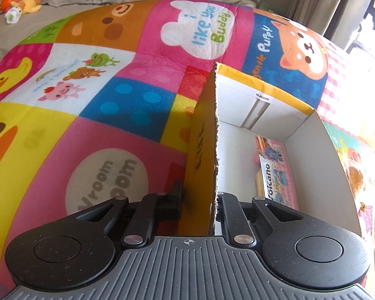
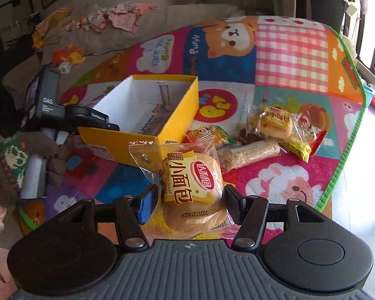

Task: Organize objects
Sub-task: 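Grasp the wrapped round bun with the right gripper and lift it, then lower the bun into the yellow box and open the right gripper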

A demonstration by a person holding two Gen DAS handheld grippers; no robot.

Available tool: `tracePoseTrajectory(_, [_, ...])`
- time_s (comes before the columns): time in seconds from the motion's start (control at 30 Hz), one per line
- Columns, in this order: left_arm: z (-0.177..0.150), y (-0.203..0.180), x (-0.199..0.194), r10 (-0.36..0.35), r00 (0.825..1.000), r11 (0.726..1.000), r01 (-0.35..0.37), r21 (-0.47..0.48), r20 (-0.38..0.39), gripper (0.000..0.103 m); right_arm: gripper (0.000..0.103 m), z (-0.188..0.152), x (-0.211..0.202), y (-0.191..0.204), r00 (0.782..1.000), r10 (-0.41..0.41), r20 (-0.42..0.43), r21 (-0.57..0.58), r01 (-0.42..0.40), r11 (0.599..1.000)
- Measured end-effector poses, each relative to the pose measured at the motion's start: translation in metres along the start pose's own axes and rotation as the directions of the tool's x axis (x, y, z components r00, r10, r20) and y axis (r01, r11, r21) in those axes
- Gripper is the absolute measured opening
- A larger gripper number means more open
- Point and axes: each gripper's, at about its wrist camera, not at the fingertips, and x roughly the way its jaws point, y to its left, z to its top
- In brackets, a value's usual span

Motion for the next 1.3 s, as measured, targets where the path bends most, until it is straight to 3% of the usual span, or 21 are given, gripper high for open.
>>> tracePoseTrajectory(0.4, [-0.001, 0.0, 0.0, -0.001, 1.0, 1.0, 0.001, -0.003, 0.002, 0.014, 0.058, 0.08, 0.003, 0.019, 0.983, 0.069, 0.17, -0.026, -0.065, 0.998])
tracePoseTrajectory(0.63, [-0.001, 0.002, 0.001, -0.012, 1.0, 1.0, 0.012, -0.02, 0.0, 0.015, 0.058, 0.14, 0.052, 0.033, 0.966, 0.154, 0.205, 0.066, -0.171, 0.983])
tracePoseTrajectory(0.67, [-0.001, 0.002, 0.0, -0.013, 1.0, 1.0, 0.013, -0.019, -0.002, 0.015, 0.06, 0.147, 0.063, 0.034, 0.96, 0.171, 0.221, 0.106, -0.198, 0.974])
tracePoseTrajectory(0.73, [-0.001, 0.002, 0.0, -0.016, 1.0, 1.0, 0.016, -0.016, -0.006, 0.015, 0.073, 0.158, 0.086, 0.032, 0.95, 0.229, 0.211, 0.177, -0.267, 0.947])
tracePoseTrajectory(0.8, [-0.002, 0.003, 0.0, -0.017, 1.0, 1.0, 0.017, -0.015, -0.008, 0.015, 0.074, 0.16, 0.104, 0.032, 0.949, 0.256, 0.183, 0.225, -0.294, 0.929])
tracePoseTrajectory(0.97, [-0.002, 0.002, 0.0, -0.015, 1.0, 1.0, 0.015, -0.019, -0.004, 0.015, 0.075, 0.143, 0.104, 0.024, 0.971, 0.178, 0.157, 0.208, -0.209, 0.956])
tracePoseTrajectory(1.13, [-0.002, 0.003, 0.0, -0.016, 1.0, 1.0, 0.016, -0.026, -0.002, 0.015, 0.08, 0.113, 0.076, -0.024, 0.986, 0.025, 0.167, 0.246, -0.066, 0.967])
tracePoseTrajectory(1.3, [-0.002, 0.003, 0.0, -0.015, 1.0, 0.999, 0.015, -0.032, -0.001, 0.015, 0.082, 0.076, 0.057, -0.072, 0.986, -0.111, 0.128, 0.312, 0.066, 0.948])
